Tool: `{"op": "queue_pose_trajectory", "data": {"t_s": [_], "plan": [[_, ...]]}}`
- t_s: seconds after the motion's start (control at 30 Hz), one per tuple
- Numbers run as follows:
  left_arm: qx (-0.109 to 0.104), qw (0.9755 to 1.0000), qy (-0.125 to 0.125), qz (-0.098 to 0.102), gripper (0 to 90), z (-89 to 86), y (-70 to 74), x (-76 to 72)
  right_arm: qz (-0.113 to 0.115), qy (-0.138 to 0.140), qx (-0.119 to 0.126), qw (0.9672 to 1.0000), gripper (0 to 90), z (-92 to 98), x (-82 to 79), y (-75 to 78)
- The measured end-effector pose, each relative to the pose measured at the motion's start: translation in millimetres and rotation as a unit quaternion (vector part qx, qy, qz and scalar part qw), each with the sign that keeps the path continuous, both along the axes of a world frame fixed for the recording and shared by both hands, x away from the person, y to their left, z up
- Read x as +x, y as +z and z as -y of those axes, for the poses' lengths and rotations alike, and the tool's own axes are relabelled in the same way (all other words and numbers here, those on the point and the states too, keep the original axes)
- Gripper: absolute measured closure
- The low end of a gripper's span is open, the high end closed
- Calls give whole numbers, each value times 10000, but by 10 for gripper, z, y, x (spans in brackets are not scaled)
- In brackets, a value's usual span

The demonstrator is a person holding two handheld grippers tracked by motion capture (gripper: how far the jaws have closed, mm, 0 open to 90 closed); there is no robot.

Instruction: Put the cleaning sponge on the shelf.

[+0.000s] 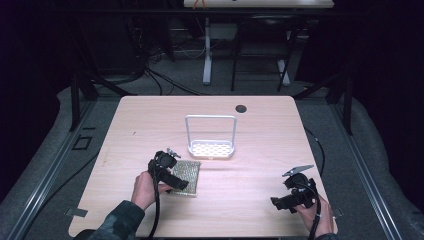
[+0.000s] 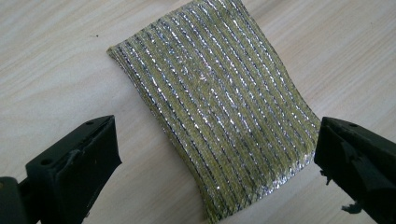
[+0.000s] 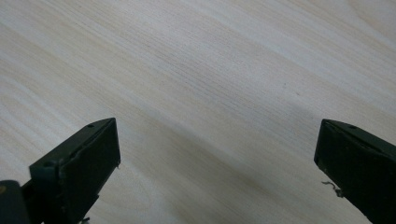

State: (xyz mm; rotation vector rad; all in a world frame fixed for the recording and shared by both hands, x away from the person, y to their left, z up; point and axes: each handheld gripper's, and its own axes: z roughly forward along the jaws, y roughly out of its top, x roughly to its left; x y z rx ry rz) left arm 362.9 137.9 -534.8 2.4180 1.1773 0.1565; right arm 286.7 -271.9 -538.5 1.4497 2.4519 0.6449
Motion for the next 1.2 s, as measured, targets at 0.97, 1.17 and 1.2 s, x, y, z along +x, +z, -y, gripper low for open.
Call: {"op": "queue_pose_trajectory", "data": {"t_s": [0.97, 1.17, 1.2], "plan": [[-137, 9992, 76, -374, 289, 76, -192, 39, -35, 47, -69, 10000, 0, -9, -12, -12], [-117, 9993, 51, -349, 346, 84, -179, 29, -55, 54, -43, 10000, 0, -9, -12, -16], [-112, 9994, 67, -335, 355, 87, -179, 25, -60, 52, -33, 10000, 0, -7, -11, -17]]}}
